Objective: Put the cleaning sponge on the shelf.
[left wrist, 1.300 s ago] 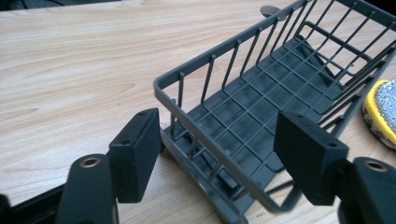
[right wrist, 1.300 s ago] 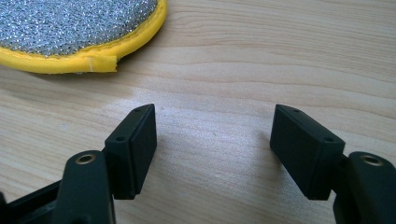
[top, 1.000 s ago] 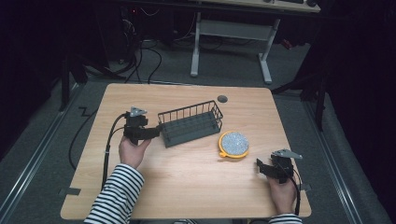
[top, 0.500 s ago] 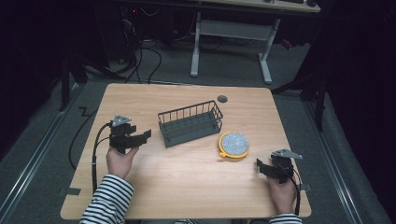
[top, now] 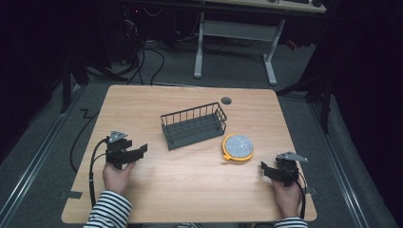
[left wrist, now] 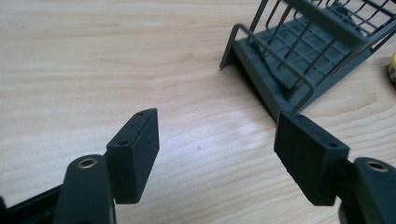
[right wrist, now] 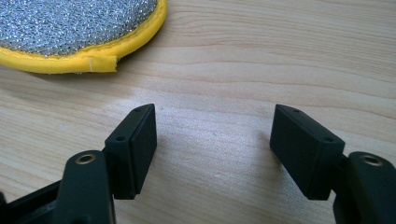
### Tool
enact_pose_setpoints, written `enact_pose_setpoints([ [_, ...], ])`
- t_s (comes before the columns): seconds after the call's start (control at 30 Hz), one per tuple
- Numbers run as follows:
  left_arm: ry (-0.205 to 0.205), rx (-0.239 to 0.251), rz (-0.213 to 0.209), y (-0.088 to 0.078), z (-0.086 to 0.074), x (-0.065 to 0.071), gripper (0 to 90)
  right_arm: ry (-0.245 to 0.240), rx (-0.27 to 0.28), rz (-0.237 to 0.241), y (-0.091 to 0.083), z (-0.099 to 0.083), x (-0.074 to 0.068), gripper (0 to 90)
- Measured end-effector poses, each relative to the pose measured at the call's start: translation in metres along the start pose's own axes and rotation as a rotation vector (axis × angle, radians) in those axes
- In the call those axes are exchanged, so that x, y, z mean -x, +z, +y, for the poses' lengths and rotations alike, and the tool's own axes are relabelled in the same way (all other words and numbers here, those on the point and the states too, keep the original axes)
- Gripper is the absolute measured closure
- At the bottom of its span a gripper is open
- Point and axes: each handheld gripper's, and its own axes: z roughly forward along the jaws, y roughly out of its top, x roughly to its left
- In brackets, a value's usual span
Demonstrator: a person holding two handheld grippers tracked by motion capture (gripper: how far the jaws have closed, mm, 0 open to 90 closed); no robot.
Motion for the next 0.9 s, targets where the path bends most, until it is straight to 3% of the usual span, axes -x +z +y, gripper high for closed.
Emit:
enact_pose_setpoints([
  [0.07, -0.019, -0.006, -0.004, 0.000, -0.007, -0.002, 31.3, -0.001, 0.000, -0.001, 0.000, 0.000, 0.000, 32.0],
  [0.3, -0.023, -0.015, 0.002, 0.002, -0.018, -0.003, 30.9, -0.001, 0.002, -0.001, 0.000, 0.000, 0.000, 31.9],
  [0.7, -0.017, -0.030, 0.075, 0.010, -0.028, -0.009, 30.2, -0.004, 0.000, 0.005, 0.000, 0.000, 0.000, 31.8],
  [0.9, 0.016, -0.040, 0.123, 0.016, -0.029, -0.010, 30.2, -0.008, 0.001, 0.010, 0.000, 0.000, 0.000, 31.6],
])
